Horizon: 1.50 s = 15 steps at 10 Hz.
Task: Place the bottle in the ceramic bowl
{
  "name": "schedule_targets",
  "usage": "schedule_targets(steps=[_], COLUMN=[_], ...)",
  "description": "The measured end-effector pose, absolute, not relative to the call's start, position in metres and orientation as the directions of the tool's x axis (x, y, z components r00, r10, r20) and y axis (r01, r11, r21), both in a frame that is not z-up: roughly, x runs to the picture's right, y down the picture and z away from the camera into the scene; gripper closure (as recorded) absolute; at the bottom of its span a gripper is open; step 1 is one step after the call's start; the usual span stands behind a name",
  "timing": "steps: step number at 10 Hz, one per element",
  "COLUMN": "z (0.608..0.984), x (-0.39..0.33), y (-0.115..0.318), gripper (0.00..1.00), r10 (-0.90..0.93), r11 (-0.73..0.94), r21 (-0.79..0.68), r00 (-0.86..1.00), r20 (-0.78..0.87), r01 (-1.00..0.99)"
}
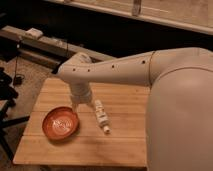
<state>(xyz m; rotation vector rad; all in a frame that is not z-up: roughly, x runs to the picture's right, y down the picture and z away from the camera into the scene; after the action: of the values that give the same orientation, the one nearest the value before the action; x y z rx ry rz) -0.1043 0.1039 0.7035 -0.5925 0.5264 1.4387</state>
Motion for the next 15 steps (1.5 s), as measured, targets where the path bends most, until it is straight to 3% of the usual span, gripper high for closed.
schedule_targets(steps=[3, 8, 15], z=[0.726, 0.815, 0.84], x=[-0.092, -0.064, -0.061], y=[0.107, 0.13, 0.121], gripper=[0.35, 0.35, 0.35], r10=[0.744, 0.726, 0.727], r11=[0.028, 0.034, 0.113], r21=[-0.106, -0.195, -0.203], r00=[0.092, 0.159, 0.22], r20=[-0.662, -0.669, -0.65], r01=[-0.994, -0.98, -0.973])
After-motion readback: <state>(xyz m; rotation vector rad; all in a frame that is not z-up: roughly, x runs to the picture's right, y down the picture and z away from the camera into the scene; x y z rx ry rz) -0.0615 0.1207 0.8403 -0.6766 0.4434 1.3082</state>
